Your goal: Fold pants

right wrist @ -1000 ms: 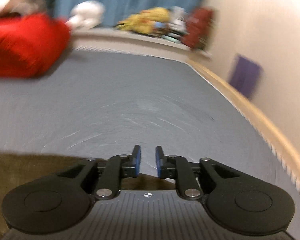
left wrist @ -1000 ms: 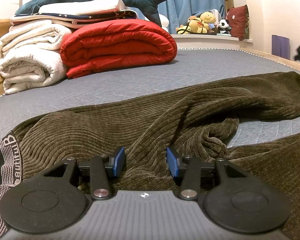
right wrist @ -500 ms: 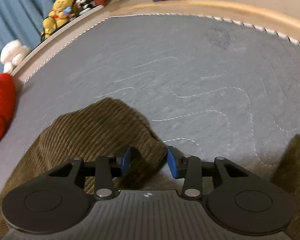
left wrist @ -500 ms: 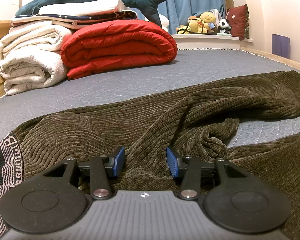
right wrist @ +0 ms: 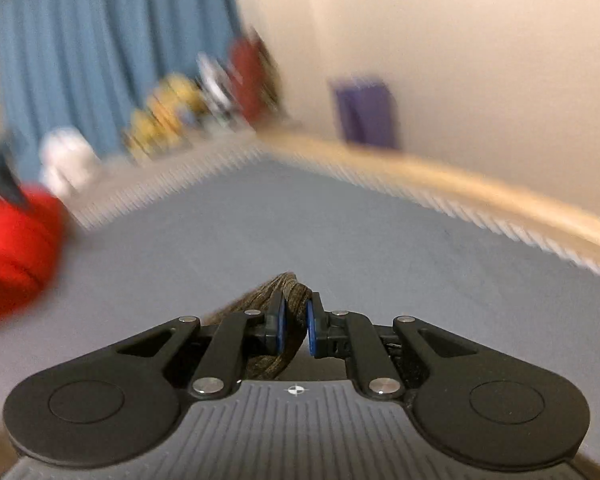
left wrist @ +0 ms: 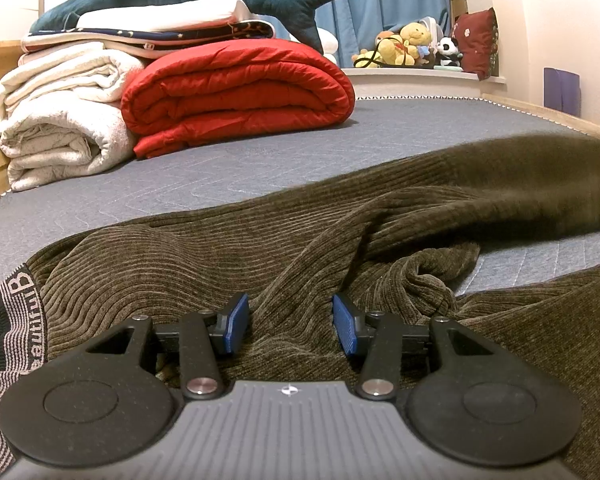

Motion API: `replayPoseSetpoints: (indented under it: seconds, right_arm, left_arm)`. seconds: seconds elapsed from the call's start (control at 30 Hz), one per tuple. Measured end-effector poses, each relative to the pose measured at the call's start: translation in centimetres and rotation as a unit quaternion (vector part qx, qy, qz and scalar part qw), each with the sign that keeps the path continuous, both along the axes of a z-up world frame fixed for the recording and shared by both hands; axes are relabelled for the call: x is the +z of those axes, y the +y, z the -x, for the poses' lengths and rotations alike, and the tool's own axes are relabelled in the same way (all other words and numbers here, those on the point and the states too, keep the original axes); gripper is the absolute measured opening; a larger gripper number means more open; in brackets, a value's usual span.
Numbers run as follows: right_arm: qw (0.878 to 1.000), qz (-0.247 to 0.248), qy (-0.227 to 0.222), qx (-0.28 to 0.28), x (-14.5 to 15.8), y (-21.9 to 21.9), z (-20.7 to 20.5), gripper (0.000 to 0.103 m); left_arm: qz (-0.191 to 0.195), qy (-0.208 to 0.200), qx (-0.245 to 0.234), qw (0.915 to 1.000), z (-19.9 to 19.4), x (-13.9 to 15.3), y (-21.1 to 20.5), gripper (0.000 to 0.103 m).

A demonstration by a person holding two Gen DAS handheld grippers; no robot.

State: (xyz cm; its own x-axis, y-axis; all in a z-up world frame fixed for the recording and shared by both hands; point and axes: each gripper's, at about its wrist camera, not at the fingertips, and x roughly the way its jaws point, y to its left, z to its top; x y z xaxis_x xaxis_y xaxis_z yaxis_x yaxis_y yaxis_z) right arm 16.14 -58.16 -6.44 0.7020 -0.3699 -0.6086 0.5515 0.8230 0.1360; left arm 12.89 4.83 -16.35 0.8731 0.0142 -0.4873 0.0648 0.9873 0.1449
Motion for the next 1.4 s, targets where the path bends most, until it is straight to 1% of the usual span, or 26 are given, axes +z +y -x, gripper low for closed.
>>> replayPoseSetpoints:
  seconds: [0.03, 0.1, 0.17, 0.27, 0.3, 0.37, 0.47, 0.57, 0.63, 0.67, 0.7, 0.73, 0.77, 0.8, 0.87, 0.93, 0.97, 1.07, 1.1, 1.13, 1.17, 1.2, 1.23, 1.3, 1.37, 1.4]
  right_arm:
    - [0.999, -0.022, 0.038, -0.01, -2.1, -0.7, 0.2, 0.011]
    - [0.996, -0.047, 0.071, -0.026, -4.3, -1.4, 0.6, 0.011]
    - [0.996, -0.052, 0.072, -0.031, -4.5, -1.4, 1.0, 0.011]
    - [0.996, -0.021, 0.083, -0.021, -3.6, -0.8, 0.3, 0.011]
    - [0.995, -0.023, 0.089, -0.032, -3.5, -1.3, -0.4, 0.011]
    - [0.995, -0.028, 0.082, -0.049, -3.4, -1.6, -0.4, 0.011]
    - [0.997, 0.017, 0.067, -0.037, -3.3, -1.3, -2.3, 0.011]
    - [0.994, 0.007, 0.096, -0.054, -4.1, -1.3, -3.7, 0.012]
    - [0.993, 0.048, 0.091, -0.057, -3.0, 0.1, -3.9, 0.02]
    - [0.991, 0.092, 0.077, -0.062, -2.2, 1.2, -3.9, 0.033]
    - [0.989, 0.124, 0.057, -0.059, -1.3, 2.0, -3.7, 0.054]
    - [0.988, 0.142, 0.031, -0.051, -0.6, 2.6, -3.7, 0.062]
    - [0.989, 0.145, 0.006, -0.037, -0.1, 3.0, -4.0, 0.065]
    - [0.99, 0.137, -0.006, -0.019, 0.0, 3.0, -4.7, 0.064]
    - [0.995, 0.1, -0.015, 0.02, -0.2, 2.3, -6.9, 0.064]
    - [0.996, 0.043, 0.014, 0.073, -1.6, 1.0, -10.7, 0.064]
    - [0.995, 0.027, 0.033, 0.088, -2.5, 0.5, -12.3, 0.064]
    - [0.991, 0.025, 0.077, 0.102, -4.4, -0.6, -15.9, 0.064]
    - [0.991, 0.012, 0.088, 0.103, -5.0, -1.0, -16.6, 0.061]
    - [0.99, -0.006, 0.095, 0.108, -5.5, -1.4, -17.2, 0.051]
    - [0.989, -0.02, 0.097, 0.109, -6.0, -1.8, -17.7, 0.011]
    - [0.99, -0.016, 0.094, 0.103, -5.9, -1.9, -18.0, 0.002]
    - [0.991, -0.012, 0.082, 0.103, -5.7, -2.0, -18.1, 0.002]
    - [0.995, 0.026, 0.051, 0.078, -4.9, -1.6, -18.6, 0.001]
    - [0.998, 0.067, 0.019, 0.006, -3.8, -1.8, -19.4, 0.0]
    - [0.995, 0.096, 0.008, -0.041, -3.2, -2.0, -20.0, 0.0]
  left_arm:
    - [0.001, 0.0, 0.0, 1.0, 0.0, 0.0, 0.0, 0.052]
    - [0.0, 0.0, 0.0, 1.0, 0.0, 0.0, 0.0, 0.052]
    - [0.0, 0.001, 0.0, 1.0, 0.0, 0.0, 0.0, 0.052]
    - [0.0, 0.0, 0.0, 1.0, 0.0, 0.0, 0.0, 0.052]
    - [0.0, 0.0, 0.0, 1.0, 0.0, 0.0, 0.0, 0.052]
    - [0.0, 0.0, 0.0, 1.0, 0.0, 0.0, 0.0, 0.052]
    - [0.001, 0.001, 0.001, 1.0, 0.0, 0.0, 0.0, 0.053]
    - [0.0, 0.001, 0.001, 1.0, 0.0, 0.0, 0.0, 0.053]
    - [0.0, 0.0, 0.001, 1.0, 0.0, 0.0, 0.0, 0.053]
    - [0.0, -0.001, 0.001, 1.0, 0.0, 0.0, 0.0, 0.053]
    - [0.0, -0.001, 0.001, 1.0, 0.0, 0.1, 0.0, 0.053]
    - [0.0, -0.002, 0.002, 1.0, 0.0, 0.1, 0.0, 0.053]
    - [-0.001, -0.002, 0.002, 1.0, 0.1, 0.1, -0.1, 0.053]
    - [-0.001, -0.002, 0.003, 1.0, 0.1, 0.1, -0.1, 0.054]
    - [-0.002, -0.003, 0.003, 1.0, 0.1, 0.1, -0.1, 0.054]
    - [-0.001, -0.003, 0.004, 1.0, 0.1, 0.1, -0.1, 0.054]
    - [-0.001, -0.003, 0.004, 1.0, 0.1, 0.2, -0.2, 0.054]
    - [-0.001, -0.003, 0.004, 1.0, 0.1, 0.2, -0.1, 0.054]
    - [-0.001, -0.003, 0.004, 1.0, 0.0, 0.2, -0.2, 0.054]
    - [-0.001, -0.004, 0.004, 1.0, 0.1, 0.2, -0.1, 0.054]
    - [-0.001, -0.005, 0.005, 1.0, 0.1, 0.2, -0.1, 0.054]
    - [-0.001, -0.006, 0.005, 1.0, 0.1, 0.3, -0.1, 0.054]
    - [-0.001, -0.007, 0.006, 1.0, 0.2, 0.3, -0.2, 0.054]
    - [-0.002, -0.009, 0.006, 0.9999, 0.3, 0.3, -0.2, 0.054]
    - [-0.001, -0.01, 0.007, 0.9999, 0.3, 0.3, -0.2, 0.054]
    - [-0.001, -0.01, 0.007, 0.9999, 0.4, 0.3, -0.2, 0.054]
